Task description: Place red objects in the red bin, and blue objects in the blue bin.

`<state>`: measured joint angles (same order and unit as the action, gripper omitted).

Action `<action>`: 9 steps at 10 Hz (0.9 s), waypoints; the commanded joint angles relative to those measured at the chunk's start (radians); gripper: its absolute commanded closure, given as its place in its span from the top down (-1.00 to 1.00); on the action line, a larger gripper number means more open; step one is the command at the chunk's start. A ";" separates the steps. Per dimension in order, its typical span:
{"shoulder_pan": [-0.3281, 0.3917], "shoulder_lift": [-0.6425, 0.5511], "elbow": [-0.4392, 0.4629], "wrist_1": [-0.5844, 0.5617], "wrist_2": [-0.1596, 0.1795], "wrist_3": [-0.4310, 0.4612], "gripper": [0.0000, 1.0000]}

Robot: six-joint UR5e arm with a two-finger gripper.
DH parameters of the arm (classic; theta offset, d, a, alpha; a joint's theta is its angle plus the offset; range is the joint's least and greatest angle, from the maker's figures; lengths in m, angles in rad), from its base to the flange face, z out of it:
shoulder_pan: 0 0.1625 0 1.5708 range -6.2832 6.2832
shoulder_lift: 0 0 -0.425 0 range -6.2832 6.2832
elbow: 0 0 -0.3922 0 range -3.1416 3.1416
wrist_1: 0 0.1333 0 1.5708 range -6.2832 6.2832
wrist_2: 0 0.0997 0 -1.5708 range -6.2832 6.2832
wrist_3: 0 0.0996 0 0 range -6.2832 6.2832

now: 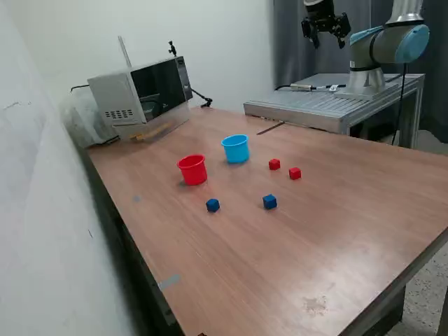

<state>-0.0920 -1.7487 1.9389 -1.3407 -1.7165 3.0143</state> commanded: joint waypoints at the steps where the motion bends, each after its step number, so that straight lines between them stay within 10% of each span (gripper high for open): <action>1: -0.002 0.000 0.002 0.000 0.000 0.000 1.00; 6: -0.002 0.003 -0.011 -0.009 -0.003 -0.008 1.00; 9: -0.003 0.014 -0.011 -0.211 0.003 -0.011 1.00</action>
<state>-0.0930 -1.7414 1.9288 -1.4554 -1.7149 3.0054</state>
